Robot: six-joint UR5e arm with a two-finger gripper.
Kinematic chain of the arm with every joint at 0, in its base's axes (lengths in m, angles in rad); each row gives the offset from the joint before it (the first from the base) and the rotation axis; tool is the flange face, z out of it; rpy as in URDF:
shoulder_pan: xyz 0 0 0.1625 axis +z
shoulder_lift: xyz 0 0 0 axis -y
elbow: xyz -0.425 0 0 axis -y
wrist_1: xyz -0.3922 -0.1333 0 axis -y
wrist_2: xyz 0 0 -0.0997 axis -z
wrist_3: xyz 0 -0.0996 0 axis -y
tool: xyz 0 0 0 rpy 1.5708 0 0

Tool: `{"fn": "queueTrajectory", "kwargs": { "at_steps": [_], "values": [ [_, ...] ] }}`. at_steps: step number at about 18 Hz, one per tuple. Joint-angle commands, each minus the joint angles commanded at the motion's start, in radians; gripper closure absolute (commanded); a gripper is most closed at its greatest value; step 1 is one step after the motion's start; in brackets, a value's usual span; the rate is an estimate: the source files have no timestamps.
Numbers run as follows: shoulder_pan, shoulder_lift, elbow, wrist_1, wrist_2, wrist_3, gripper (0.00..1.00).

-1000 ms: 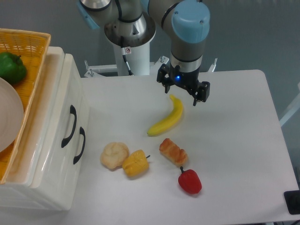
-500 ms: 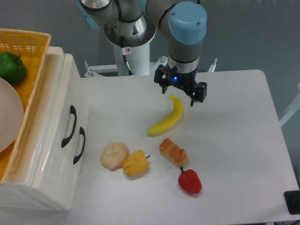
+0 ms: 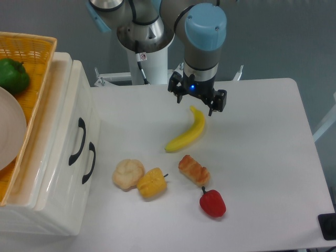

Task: Slide the top white drawer open
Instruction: 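Move the open gripper toward the upper white drawer's black handle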

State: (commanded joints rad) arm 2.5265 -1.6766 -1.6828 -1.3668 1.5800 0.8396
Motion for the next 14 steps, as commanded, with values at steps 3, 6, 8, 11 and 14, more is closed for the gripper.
{"fn": "queueTrajectory", "kwargs": {
  "at_steps": [3, 6, 8, 11, 14],
  "values": [
    [-0.018, -0.008, 0.012, 0.003, -0.061, -0.167, 0.0],
    [-0.018, -0.006, 0.015, 0.002, -0.112, -0.212, 0.0],
    [-0.025, -0.012, 0.028, 0.002, -0.138, -0.259, 0.0],
    [-0.054, -0.035, 0.057, 0.002, -0.166, -0.333, 0.0],
    [-0.074, -0.051, 0.072, 0.003, -0.184, -0.391, 0.0]
  ]
}}
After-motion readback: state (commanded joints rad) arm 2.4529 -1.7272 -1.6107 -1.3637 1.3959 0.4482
